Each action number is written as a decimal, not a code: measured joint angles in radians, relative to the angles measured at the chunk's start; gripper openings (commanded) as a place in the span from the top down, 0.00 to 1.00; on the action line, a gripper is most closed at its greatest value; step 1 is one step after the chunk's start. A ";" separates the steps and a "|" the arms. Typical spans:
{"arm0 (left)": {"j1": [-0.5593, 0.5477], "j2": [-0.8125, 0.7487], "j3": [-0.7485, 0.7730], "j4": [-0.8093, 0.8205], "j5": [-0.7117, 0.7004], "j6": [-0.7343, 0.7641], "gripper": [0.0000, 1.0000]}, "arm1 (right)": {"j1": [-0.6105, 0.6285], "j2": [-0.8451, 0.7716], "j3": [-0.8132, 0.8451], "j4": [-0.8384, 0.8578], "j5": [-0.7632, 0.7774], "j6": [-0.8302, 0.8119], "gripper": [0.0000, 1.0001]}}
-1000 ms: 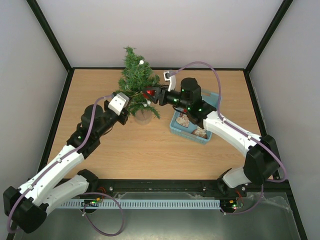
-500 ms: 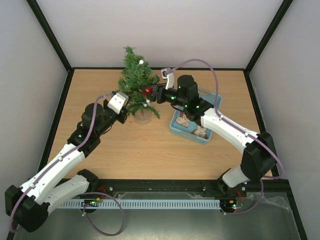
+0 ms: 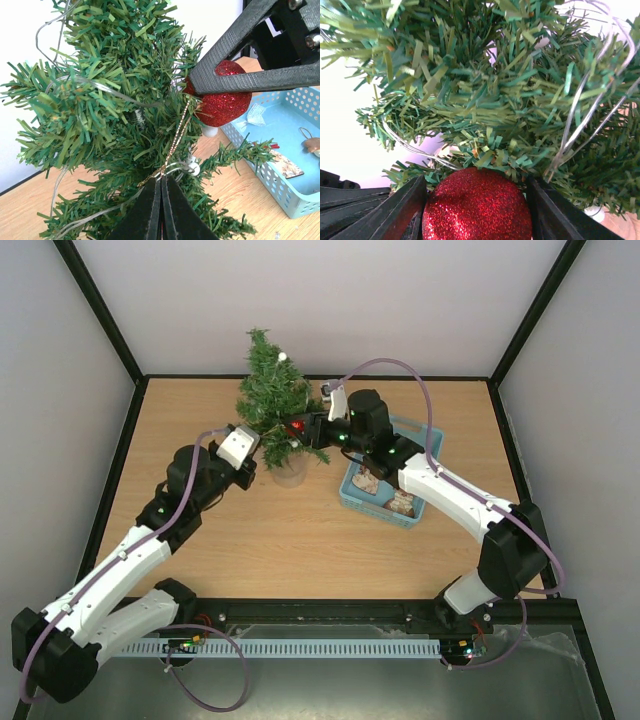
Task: Decorate the small christmas tree
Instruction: Hang the decoration item on the Christmas tree.
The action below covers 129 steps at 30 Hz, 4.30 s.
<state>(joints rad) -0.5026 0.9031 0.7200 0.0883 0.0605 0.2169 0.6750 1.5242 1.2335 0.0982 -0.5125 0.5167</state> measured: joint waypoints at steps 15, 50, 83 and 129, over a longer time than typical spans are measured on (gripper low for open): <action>0.000 -0.022 0.034 -0.010 0.049 0.012 0.98 | 0.002 -0.060 0.000 -0.064 0.037 -0.012 0.49; -0.027 0.116 0.141 -0.067 0.035 0.154 0.98 | 0.002 -0.103 -0.019 -0.117 0.090 0.007 0.49; -0.027 0.136 0.150 -0.103 0.038 0.180 0.98 | 0.005 -0.056 -0.017 -0.103 0.071 -0.016 0.49; -0.027 0.014 0.005 0.086 0.023 0.362 0.98 | 0.007 -0.132 -0.032 -0.093 0.101 -0.034 0.50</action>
<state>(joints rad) -0.5301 0.9169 0.7254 0.1745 0.0830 0.5789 0.6823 1.3918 1.2015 0.0055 -0.4110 0.4831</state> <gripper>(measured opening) 0.026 0.507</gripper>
